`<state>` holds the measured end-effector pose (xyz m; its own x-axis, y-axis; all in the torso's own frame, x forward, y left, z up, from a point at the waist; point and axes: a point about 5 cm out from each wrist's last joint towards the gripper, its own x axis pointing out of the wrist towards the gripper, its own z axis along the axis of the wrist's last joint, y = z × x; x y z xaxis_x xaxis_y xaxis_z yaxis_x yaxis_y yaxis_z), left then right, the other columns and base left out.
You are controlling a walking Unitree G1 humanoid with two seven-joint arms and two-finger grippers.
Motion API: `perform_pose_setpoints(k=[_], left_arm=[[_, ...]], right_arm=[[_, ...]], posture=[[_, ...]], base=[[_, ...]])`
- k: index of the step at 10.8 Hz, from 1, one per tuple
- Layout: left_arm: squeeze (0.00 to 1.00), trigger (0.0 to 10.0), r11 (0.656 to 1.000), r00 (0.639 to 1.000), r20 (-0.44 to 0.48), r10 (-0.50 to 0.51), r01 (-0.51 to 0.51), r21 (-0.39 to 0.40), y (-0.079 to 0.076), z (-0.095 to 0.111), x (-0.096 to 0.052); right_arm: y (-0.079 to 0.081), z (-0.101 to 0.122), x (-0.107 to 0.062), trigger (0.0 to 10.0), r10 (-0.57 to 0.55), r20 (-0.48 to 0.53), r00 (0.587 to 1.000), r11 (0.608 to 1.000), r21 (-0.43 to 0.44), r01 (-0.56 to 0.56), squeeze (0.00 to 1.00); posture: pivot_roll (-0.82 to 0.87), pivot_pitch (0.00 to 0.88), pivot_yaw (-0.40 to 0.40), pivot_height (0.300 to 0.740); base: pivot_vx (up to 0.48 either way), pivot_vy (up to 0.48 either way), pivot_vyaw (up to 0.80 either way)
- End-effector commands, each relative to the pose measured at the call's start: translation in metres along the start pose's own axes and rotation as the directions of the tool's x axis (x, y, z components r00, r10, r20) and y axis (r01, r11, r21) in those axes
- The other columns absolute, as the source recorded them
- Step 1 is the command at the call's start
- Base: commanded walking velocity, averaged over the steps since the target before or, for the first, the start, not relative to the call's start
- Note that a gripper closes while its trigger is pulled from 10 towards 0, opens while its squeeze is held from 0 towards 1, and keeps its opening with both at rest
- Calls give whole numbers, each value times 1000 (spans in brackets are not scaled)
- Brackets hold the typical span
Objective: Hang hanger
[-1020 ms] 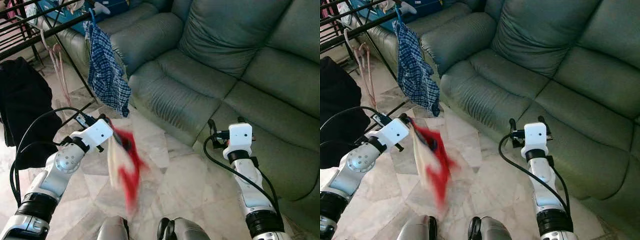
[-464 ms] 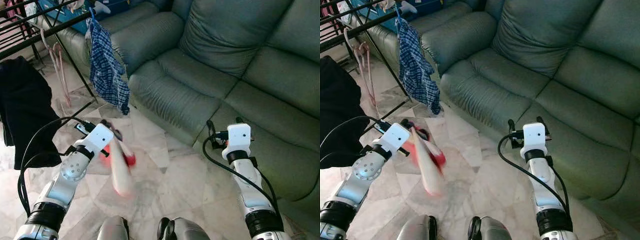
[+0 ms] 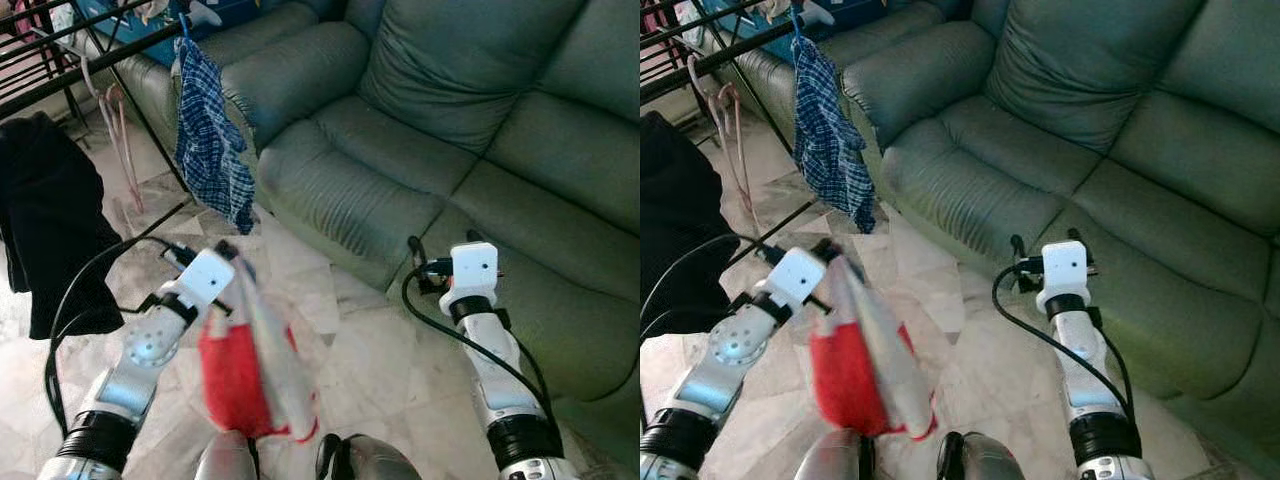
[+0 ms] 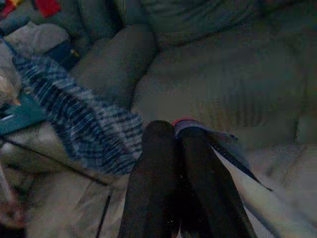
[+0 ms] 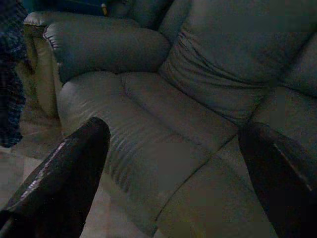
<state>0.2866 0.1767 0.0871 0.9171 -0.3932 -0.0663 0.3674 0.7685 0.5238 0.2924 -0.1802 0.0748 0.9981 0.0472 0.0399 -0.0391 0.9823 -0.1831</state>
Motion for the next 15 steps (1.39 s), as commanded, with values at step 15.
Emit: perform_pose_setpoints(k=[15], left_arm=[[0,10000,839,879,-60,473,-470,-274,25,8,-16]], right_arm=[[-4,7,-1,10000,26,43,999,1000,-5,-26,0]], posture=[[52,114,-78,740]], base=[[38,42,308]])
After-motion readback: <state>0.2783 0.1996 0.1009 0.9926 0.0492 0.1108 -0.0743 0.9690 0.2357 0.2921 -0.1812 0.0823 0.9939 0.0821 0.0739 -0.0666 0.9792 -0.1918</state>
